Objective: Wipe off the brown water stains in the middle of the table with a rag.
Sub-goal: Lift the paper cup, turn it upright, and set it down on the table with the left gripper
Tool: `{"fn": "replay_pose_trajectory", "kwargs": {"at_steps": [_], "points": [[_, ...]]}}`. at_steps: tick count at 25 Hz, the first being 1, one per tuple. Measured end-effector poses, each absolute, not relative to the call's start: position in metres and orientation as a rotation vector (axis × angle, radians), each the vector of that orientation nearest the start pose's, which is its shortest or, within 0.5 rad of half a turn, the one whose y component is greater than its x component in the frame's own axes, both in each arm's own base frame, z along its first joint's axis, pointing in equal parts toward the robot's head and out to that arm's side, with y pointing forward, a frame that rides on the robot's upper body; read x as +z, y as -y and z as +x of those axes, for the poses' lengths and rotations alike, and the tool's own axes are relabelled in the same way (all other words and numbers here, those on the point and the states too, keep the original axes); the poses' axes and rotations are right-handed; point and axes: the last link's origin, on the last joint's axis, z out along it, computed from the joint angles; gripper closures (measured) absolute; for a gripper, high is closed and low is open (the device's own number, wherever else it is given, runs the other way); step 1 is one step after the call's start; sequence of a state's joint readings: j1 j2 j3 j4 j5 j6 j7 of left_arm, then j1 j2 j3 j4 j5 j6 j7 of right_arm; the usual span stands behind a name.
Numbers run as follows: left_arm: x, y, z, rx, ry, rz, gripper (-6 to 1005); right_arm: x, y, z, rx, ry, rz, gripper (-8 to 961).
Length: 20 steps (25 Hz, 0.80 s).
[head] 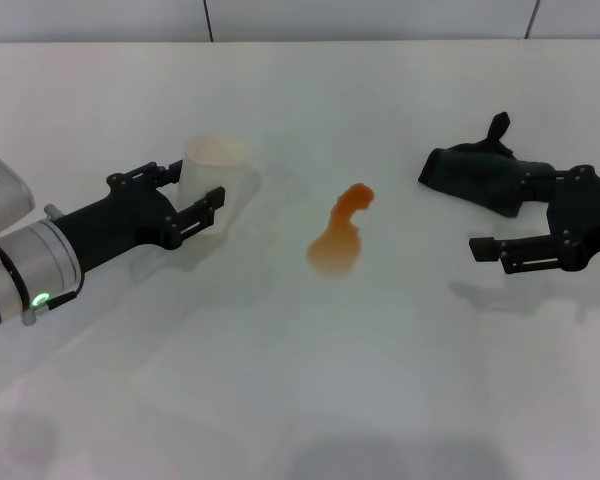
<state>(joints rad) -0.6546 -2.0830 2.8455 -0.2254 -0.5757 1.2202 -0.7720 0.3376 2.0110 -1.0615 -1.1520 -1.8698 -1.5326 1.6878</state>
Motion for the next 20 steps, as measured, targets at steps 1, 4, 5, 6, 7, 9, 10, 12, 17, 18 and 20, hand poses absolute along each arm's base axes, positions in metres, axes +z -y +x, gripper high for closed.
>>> {"fn": "replay_pose_trajectory", "kwargs": {"at_steps": [1,4,5,6,7,9,10,12,17,18,20], "points": [[-0.047,-0.343,-0.306,-0.590,0.563,-2.358,386,0.048,-0.321,0.239,0.433,-0.501,-2.775,172],[-0.047,-0.340,-0.307,-0.591,0.565,-2.363,385,0.048,-0.321,0.239,0.434,-0.501,-2.777,172],[-0.047,-0.340,-0.308,-0.593,0.566,-2.363,385,0.048,-0.321,0.239,0.433,-0.501,-2.777,172],[-0.047,-0.339,-0.308,-0.596,0.567,-2.365,385,0.048,-0.321,0.239,0.433,-0.501,-2.777,172],[-0.047,-0.338,-0.308,-0.598,0.567,-2.365,385,0.048,-0.321,0.239,0.433,-0.501,-2.777,172],[-0.048,-0.337,-0.308,-0.602,0.569,-2.366,385,0.049,-0.321,0.239,0.433,-0.502,-2.776,172],[-0.048,-0.336,-0.308,-0.606,0.569,-2.367,385,0.049,-0.321,0.239,0.433,-0.501,-2.775,172],[-0.048,-0.334,-0.308,-0.613,0.572,-2.368,385,0.049,-0.321,0.239,0.433,-0.501,-2.774,172],[-0.047,-0.328,-0.313,-0.618,0.593,-2.360,383,0.049,-0.321,0.239,0.431,-0.499,-2.775,172],[-0.047,-0.328,-0.314,-0.616,0.596,-2.358,382,0.049,-0.321,0.239,0.431,-0.499,-2.775,172],[-0.047,-0.325,-0.317,-0.612,0.604,-2.356,381,0.049,-0.321,0.239,0.432,-0.499,-2.774,172]]}}
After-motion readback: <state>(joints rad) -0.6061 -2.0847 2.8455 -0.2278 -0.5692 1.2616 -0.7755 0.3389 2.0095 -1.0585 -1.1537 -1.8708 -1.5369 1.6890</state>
